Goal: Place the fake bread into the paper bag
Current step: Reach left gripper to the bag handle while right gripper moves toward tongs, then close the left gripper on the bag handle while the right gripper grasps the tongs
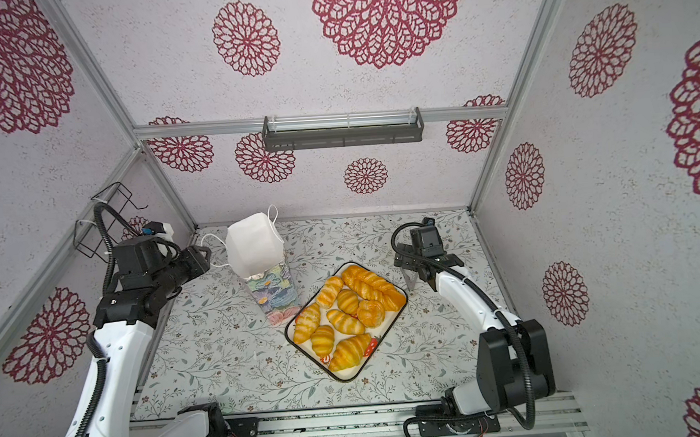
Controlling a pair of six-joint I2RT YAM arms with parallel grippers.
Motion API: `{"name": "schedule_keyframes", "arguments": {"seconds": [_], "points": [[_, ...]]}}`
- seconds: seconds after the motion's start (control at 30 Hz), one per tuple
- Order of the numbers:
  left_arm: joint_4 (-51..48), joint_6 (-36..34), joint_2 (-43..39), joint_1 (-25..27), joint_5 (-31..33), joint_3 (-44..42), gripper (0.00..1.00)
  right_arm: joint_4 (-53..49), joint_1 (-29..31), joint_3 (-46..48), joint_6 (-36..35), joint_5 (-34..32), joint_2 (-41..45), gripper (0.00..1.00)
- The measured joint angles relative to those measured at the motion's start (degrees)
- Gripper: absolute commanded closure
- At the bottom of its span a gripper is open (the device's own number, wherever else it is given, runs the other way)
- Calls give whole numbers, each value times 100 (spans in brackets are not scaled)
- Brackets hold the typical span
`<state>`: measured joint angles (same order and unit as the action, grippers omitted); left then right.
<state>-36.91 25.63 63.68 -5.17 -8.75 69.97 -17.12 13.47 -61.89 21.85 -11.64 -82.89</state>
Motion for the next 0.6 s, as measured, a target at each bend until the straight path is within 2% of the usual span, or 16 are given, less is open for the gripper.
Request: {"name": "schedule_keyframes", "arguments": {"seconds": [0.2,0.6], "points": [[-4,-109,7,-72,-7,-39,76,-39,2,0,0,-11,-262,1],[103,-94,-39,-236,-190,-249,80,-142,2,-175,-144,-57,-1335,1]]}}
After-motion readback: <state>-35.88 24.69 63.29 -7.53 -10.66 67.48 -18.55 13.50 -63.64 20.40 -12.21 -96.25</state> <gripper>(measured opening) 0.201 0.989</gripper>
